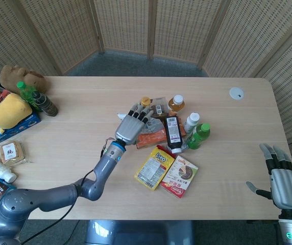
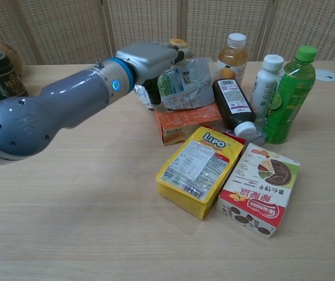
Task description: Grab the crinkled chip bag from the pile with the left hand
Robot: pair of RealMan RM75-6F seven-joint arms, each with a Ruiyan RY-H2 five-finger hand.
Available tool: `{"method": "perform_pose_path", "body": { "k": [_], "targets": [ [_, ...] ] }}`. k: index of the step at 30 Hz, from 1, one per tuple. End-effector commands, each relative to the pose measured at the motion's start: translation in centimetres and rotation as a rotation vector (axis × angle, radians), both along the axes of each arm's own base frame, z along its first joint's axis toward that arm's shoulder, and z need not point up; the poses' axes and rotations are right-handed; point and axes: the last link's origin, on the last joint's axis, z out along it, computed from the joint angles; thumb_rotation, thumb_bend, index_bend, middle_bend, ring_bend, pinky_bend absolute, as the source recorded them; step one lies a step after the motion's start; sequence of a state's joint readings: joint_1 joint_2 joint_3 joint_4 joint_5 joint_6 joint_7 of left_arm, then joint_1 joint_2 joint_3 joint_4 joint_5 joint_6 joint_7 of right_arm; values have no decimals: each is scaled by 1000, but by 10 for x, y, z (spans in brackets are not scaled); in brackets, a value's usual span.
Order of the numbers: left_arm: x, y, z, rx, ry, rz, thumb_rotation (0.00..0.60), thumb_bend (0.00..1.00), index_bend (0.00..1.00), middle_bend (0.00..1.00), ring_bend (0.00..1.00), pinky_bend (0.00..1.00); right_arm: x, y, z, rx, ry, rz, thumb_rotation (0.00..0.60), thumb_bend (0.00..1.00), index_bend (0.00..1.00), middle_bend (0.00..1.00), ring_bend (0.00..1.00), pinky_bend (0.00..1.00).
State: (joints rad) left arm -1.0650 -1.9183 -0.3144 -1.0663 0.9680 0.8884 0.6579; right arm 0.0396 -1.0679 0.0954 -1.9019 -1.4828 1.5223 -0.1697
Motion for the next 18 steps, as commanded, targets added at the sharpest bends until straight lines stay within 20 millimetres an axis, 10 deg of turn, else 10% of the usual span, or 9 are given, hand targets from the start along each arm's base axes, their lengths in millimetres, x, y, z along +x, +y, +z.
{"method": "perform_pose_path", "body": {
  "k": [1, 5, 9, 18],
  "targets": [
    [0, -2, -3, 18, 5, -21, 600, 0, 0, 0, 0, 0, 1, 0, 1, -4, -5, 2, 600, 0, 0, 0, 0, 0],
    [-7, -2, -3, 39, 9, -22, 600, 0, 38, 15, 0, 0, 1, 0, 3, -9, -9, 3, 600, 0, 0, 0, 0, 0],
    [-17, -1, -3, 77, 30, -32, 600, 0, 349, 338, 106, 65, 0, 0, 2, -7, -7, 3, 600, 0, 0, 0, 0, 0],
    [-24, -1, -8, 123, 52, -55, 600, 0, 807, 812, 610, 598, 1, 0, 1, -3, -4, 10, 600, 0, 0, 0, 0, 0]
  ]
}}
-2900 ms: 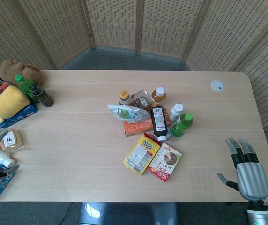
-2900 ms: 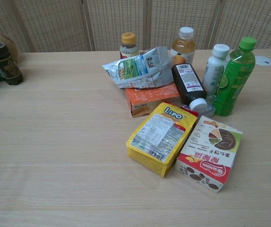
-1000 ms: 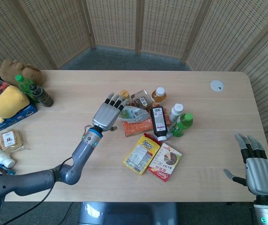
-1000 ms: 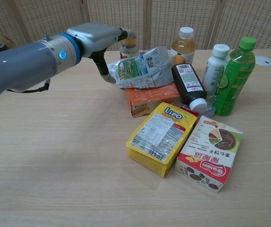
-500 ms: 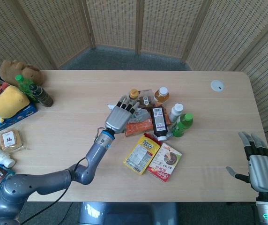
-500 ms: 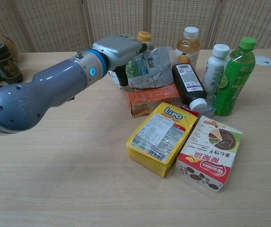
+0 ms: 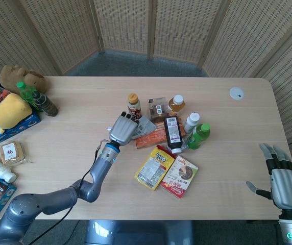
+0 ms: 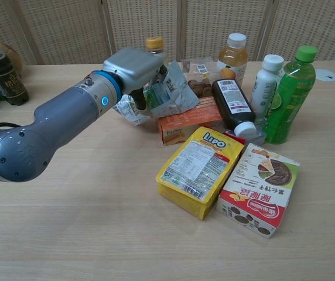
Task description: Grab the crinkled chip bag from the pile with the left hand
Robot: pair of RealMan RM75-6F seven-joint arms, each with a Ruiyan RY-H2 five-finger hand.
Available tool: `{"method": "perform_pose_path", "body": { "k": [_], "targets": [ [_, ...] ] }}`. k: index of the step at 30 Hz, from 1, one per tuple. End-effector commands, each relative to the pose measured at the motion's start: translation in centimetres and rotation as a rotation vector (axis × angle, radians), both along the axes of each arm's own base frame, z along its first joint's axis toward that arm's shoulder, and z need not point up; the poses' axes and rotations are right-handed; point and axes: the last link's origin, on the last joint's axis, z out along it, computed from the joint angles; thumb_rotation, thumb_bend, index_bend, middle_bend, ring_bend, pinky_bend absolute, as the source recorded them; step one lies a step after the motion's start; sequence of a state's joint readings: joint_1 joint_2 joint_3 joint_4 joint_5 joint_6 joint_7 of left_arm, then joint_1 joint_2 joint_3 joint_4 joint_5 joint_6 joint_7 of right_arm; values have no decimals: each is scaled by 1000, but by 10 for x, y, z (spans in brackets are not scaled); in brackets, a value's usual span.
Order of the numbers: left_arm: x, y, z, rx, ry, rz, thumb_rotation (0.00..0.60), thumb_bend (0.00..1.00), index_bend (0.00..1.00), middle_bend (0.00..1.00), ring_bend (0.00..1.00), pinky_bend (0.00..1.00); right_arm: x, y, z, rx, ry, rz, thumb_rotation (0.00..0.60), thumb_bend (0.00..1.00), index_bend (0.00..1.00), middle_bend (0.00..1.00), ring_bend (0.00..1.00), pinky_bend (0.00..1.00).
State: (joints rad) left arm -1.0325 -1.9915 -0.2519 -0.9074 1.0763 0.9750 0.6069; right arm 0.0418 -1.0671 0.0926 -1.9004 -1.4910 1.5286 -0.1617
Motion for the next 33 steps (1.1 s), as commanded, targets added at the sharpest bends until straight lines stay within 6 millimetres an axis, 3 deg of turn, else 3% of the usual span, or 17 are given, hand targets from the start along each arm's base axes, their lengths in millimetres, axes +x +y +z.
{"method": "perform_pose_path", "body": {
  "k": [1, 4, 13, 22, 28, 33],
  "targets": [
    [1, -2, -1, 21, -11, -25, 600, 0, 853, 866, 664, 645, -1, 0, 0, 0, 2, -1, 600, 0, 0, 0, 0, 0],
    [4, -4, 1, 22, -35, -45, 600, 0, 901, 936, 738, 711, -1, 0, 0, -1, 2, -1, 600, 0, 0, 0, 0, 0],
    [25, -16, 32, 22, -132, -112, 600, 0, 908, 947, 753, 725, 1, 1, -2, 10, 8, 7, 600, 0, 0, 0, 0, 0],
    [45, -27, 107, 102, -199, -163, 600, 0, 908, 948, 753, 723, 4, 4, -4, 16, 11, 17, 600, 0, 0, 0, 0, 0],
    [50, -33, 162, 168, -215, -172, 600, 0, 908, 947, 754, 724, 6, 5, -4, 18, 13, 24, 600, 0, 0, 0, 0, 0],
    [49, -37, 197, 209, -223, -167, 600, 0, 907, 947, 753, 724, 11, 8, -6, 23, 12, 36, 600, 0, 0, 0, 0, 0]
  ]
}}
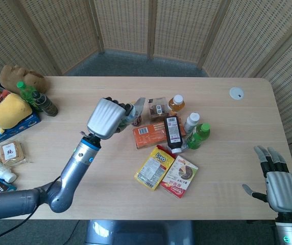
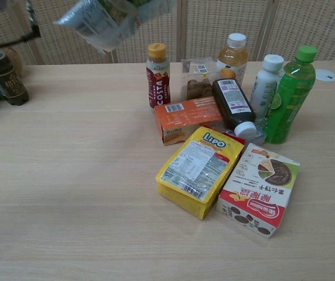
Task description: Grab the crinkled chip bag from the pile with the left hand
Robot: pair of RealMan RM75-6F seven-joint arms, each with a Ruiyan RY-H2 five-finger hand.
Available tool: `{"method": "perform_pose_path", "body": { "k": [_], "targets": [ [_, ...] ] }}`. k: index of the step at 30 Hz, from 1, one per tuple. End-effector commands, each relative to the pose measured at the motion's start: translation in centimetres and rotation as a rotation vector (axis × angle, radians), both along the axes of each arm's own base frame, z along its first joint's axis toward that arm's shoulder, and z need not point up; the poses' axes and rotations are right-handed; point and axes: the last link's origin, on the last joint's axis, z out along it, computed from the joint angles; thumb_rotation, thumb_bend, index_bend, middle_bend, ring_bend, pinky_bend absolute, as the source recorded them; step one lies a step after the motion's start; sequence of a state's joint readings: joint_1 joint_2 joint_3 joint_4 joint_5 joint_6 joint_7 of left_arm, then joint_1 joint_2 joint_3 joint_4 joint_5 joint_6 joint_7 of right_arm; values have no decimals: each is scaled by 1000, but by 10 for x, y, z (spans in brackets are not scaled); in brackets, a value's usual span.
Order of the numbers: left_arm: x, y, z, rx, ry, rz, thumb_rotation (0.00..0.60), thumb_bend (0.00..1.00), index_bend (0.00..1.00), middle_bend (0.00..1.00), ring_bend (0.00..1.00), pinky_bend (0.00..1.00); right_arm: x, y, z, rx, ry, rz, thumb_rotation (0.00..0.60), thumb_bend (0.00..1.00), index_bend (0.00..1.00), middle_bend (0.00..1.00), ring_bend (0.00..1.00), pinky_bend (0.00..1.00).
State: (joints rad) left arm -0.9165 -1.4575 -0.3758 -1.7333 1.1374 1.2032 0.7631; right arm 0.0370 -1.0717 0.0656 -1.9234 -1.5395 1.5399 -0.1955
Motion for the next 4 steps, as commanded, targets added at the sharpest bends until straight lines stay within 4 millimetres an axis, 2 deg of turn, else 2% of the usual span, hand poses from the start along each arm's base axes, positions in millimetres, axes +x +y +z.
{"method": "perform_pose_path", "body": {
  "k": [1, 4],
  "targets": [
    [-4, -1, 32, 51, -13, 27, 600, 0, 907, 947, 754, 724, 3, 1, -1, 2, 2, 8, 600, 0, 0, 0, 0, 0],
    [-5, -3, 45, 61, -19, 33, 600, 0, 907, 947, 754, 724, 5, 3, -3, 10, 4, 19, 600, 0, 0, 0, 0, 0]
  ]
}}
